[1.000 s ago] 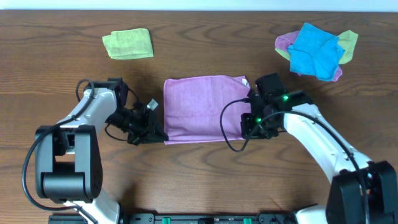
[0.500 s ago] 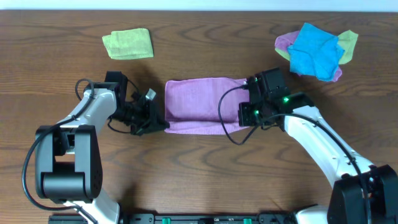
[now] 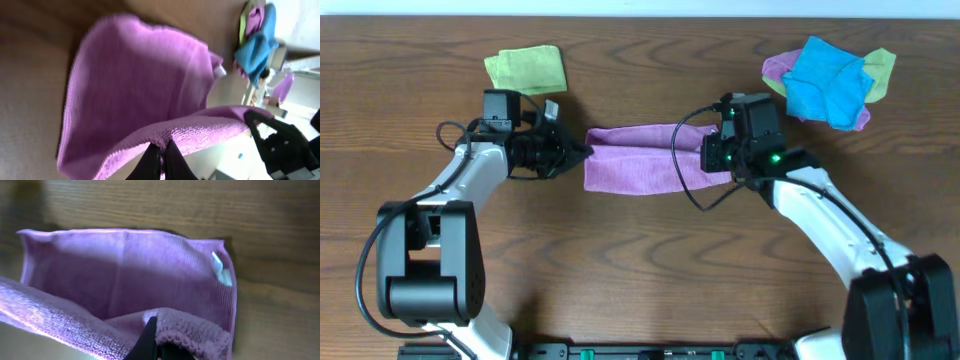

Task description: Fold the cloth

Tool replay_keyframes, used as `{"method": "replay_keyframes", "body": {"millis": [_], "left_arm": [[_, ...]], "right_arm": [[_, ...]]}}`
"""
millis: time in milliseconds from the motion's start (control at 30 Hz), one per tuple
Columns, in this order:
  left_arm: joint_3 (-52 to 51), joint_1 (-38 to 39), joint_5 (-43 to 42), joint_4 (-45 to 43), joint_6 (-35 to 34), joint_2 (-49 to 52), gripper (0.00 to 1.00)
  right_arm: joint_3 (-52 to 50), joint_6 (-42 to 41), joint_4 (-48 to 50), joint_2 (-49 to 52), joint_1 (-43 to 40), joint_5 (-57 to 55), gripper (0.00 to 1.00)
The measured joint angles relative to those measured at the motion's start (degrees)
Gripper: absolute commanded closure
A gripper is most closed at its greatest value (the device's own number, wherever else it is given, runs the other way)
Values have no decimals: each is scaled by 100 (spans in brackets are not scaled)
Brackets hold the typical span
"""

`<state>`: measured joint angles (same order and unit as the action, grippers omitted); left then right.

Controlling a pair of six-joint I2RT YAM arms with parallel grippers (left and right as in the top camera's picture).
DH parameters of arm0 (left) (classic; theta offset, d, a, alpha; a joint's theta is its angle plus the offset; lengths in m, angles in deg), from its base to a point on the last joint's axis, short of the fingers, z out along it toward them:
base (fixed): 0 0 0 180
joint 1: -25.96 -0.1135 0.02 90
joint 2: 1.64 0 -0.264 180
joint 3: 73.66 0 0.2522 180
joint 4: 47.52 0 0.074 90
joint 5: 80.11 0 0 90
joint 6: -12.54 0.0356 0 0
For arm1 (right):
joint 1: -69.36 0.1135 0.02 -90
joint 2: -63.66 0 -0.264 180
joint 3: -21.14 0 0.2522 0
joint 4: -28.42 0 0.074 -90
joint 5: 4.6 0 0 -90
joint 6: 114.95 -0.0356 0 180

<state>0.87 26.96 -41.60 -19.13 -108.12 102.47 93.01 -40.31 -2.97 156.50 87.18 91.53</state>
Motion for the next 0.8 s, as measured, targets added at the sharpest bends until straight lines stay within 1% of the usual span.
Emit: {"method": "replay_keyframes", "body": {"millis": [133,267,500,800], "left_arm": [[0,90,363,-444,-249,0,94],[0,146,697,-651,-387,0,94],[0,212,1224,-826,-433,0,94],[0,485,1679,-1412,-433,122,94]], "right_arm": [[0,9,332,299,0,-133,99],[0,15,667,487,0,-238,99],[0,74,1115,782,4,-365,99],[0,243,1635,1016,4,-638,99]]}}
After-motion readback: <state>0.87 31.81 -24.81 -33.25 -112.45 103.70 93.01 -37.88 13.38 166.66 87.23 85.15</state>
